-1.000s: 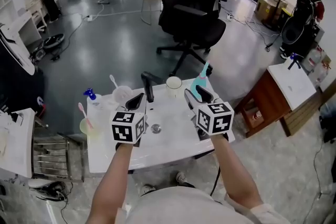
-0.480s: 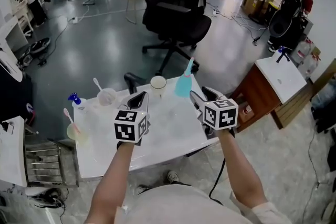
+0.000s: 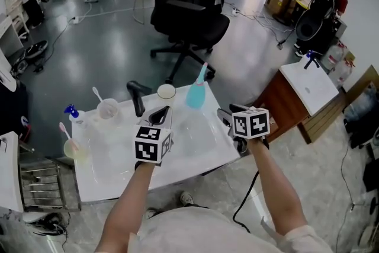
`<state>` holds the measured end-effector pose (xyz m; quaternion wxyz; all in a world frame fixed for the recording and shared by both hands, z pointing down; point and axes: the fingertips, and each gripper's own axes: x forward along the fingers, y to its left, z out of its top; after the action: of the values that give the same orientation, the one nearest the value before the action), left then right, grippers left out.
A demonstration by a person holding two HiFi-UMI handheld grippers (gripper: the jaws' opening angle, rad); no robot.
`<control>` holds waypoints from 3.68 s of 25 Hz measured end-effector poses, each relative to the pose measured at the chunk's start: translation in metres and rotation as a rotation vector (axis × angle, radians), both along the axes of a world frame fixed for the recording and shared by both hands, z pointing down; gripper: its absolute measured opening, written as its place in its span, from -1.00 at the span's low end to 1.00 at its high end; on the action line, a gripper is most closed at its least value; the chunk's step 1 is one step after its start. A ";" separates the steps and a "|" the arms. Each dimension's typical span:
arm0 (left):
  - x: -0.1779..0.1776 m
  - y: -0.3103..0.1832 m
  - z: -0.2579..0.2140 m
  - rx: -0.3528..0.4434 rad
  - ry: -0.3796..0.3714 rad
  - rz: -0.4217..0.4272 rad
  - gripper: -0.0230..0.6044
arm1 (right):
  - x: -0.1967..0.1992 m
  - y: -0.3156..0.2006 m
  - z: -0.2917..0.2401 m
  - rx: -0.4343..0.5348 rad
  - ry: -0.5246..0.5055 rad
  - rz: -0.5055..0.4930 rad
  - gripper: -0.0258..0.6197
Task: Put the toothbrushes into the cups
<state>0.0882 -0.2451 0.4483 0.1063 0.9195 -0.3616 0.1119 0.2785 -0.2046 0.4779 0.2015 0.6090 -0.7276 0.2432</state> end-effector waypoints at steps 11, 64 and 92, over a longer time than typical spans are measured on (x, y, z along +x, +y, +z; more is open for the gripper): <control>0.004 -0.003 0.011 -0.020 -0.008 -0.045 -0.91 | 0.014 0.008 0.059 -0.195 -0.021 -0.057 -0.31; -0.016 -0.019 0.022 -0.040 -0.054 -0.221 -0.91 | 0.017 -0.002 0.131 -0.508 0.060 -0.204 -0.78; -0.063 -0.021 0.000 -0.005 -0.049 -0.334 -0.91 | -0.084 -0.079 -0.033 -0.031 -0.135 -0.364 -0.78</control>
<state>0.0250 -0.2661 0.4484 0.1170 0.8433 -0.5115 0.1162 0.1947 -0.2833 0.4448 0.2021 0.4466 -0.8337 0.2544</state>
